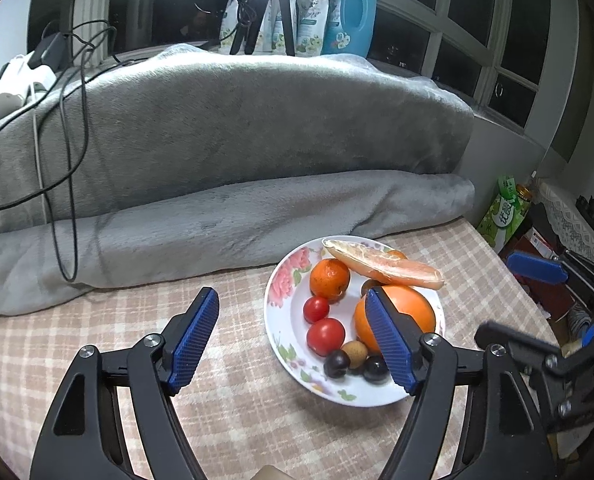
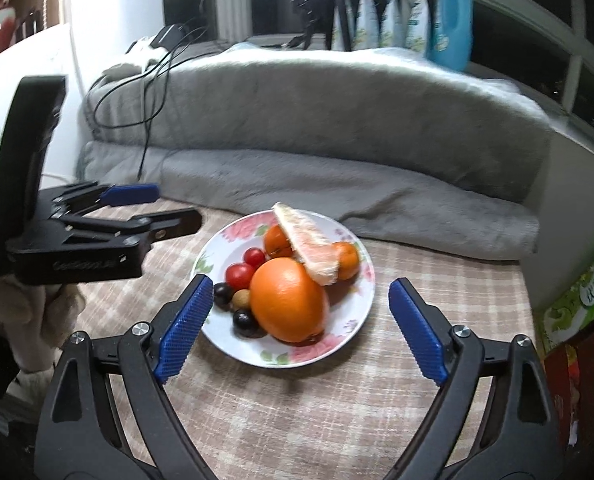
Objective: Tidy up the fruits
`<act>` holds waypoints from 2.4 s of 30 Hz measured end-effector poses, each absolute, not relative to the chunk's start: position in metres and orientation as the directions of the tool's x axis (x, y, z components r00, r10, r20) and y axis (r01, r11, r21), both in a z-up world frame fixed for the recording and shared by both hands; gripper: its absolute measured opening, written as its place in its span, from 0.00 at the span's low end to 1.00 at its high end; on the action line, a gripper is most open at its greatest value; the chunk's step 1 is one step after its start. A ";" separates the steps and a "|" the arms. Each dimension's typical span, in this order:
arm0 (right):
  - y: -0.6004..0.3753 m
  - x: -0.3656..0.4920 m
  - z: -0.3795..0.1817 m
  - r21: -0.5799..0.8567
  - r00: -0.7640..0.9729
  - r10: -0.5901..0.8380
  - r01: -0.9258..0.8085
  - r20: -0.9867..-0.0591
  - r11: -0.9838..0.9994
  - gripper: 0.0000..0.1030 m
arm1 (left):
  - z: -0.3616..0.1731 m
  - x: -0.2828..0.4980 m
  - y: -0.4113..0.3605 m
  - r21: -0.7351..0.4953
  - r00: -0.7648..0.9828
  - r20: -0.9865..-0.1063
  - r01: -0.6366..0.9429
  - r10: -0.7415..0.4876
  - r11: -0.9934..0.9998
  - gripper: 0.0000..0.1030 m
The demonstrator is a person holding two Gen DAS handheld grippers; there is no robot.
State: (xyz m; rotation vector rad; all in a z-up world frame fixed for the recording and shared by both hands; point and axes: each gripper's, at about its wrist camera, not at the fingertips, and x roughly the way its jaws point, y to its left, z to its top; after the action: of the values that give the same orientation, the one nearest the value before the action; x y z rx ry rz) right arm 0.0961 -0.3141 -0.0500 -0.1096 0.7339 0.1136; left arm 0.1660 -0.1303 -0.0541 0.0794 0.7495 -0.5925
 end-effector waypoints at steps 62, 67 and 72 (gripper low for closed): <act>-0.320 0.036 -0.018 -0.040 0.842 -0.056 0.041 -0.536 0.998 0.91 | -0.012 0.071 -0.100 -0.060 0.733 -0.571 0.411 -0.369 0.910 0.82; -0.319 0.035 -0.020 -0.038 0.841 -0.052 0.038 -0.538 0.999 0.91 | -0.012 0.071 -0.099 -0.061 0.733 -0.571 0.412 -0.370 0.909 0.82; -0.318 0.035 -0.022 -0.039 0.839 -0.050 0.034 -0.542 0.999 0.91 | -0.012 0.071 -0.099 -0.061 0.733 -0.571 0.412 -0.370 0.909 0.82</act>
State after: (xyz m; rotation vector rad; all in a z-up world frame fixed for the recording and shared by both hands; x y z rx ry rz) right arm 0.0349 -0.3182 -0.0223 -0.0281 0.5740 -0.0446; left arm 0.0708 -0.0992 -0.0118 0.0707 0.6124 -0.4304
